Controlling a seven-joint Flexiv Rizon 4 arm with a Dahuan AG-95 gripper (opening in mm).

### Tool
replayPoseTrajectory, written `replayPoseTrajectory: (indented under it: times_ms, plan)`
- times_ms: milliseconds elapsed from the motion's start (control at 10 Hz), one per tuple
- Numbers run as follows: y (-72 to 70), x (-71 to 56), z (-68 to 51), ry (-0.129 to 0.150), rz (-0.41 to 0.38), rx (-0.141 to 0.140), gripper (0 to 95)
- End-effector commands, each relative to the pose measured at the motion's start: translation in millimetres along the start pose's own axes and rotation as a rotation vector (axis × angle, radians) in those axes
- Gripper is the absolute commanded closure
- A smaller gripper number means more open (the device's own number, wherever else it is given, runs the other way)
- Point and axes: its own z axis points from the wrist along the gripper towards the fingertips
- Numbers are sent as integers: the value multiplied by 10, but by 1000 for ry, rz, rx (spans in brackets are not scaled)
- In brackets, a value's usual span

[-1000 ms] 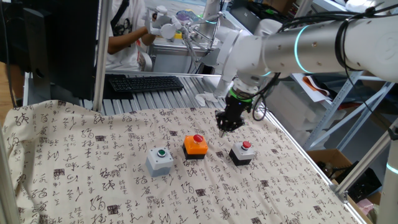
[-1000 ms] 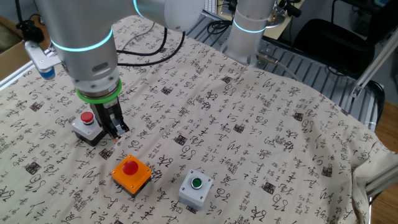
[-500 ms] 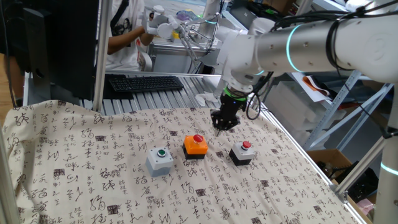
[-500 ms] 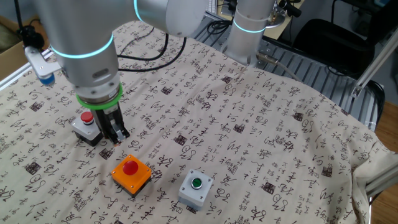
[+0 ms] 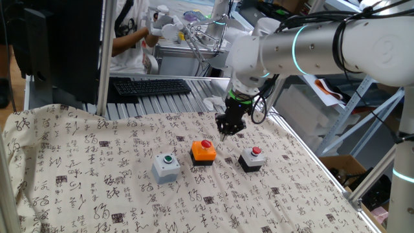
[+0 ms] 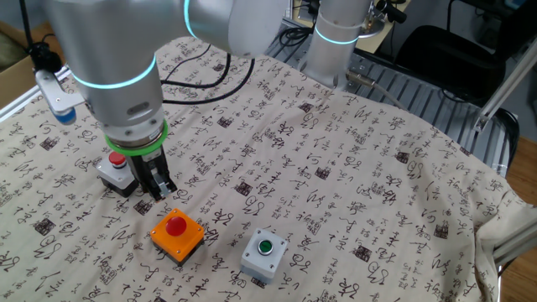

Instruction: Press three buttons from left to right in sequence

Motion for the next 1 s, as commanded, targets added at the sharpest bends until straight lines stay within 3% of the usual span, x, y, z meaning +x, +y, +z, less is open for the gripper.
replayPoseTrajectory:
  times_ms: [100,800,1000]
  plan:
    - [2,17,-5,4,6,7,950]
    - [7,18,0,10,3,6,950]
    - [7,18,0,1,19,-1,950]
